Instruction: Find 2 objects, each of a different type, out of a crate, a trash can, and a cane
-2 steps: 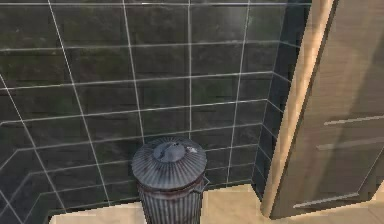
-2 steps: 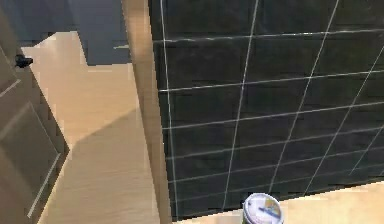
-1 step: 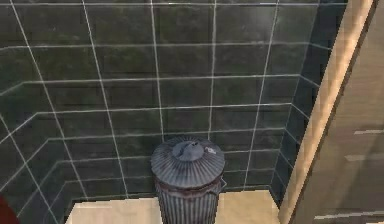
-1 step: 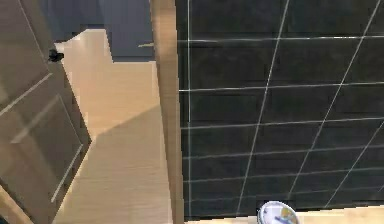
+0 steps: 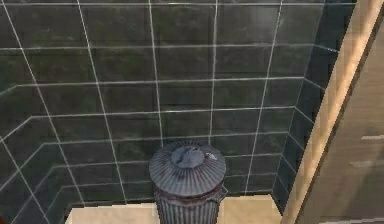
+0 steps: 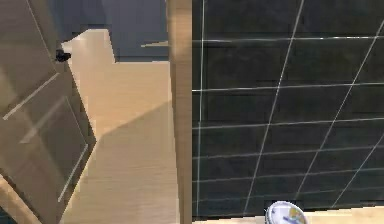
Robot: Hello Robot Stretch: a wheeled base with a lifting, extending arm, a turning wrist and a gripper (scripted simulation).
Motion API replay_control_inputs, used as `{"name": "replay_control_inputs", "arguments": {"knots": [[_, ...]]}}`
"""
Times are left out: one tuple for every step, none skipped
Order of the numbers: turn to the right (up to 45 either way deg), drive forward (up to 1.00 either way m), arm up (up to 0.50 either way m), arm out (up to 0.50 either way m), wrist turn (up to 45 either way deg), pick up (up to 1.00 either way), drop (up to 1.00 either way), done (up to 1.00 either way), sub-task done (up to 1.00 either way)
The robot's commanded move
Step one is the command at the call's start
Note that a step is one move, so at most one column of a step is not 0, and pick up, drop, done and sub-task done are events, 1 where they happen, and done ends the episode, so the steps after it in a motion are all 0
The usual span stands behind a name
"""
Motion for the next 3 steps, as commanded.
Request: {"name": "replay_control_inputs", "arguments": {"knots": [[0.0, 0.0, 0.0, 0.0, 0.0, 0.0, 0.0, 0.0, 1.0], [27.0, 0.0, 0.0, 0.0, 0.0, 0.0, 0.0, 0.0, 0.0], [0.0, 0.5, 0.0, 0.0, 0.0, 0.0, 0.0, 0.0, 0.0]]}}
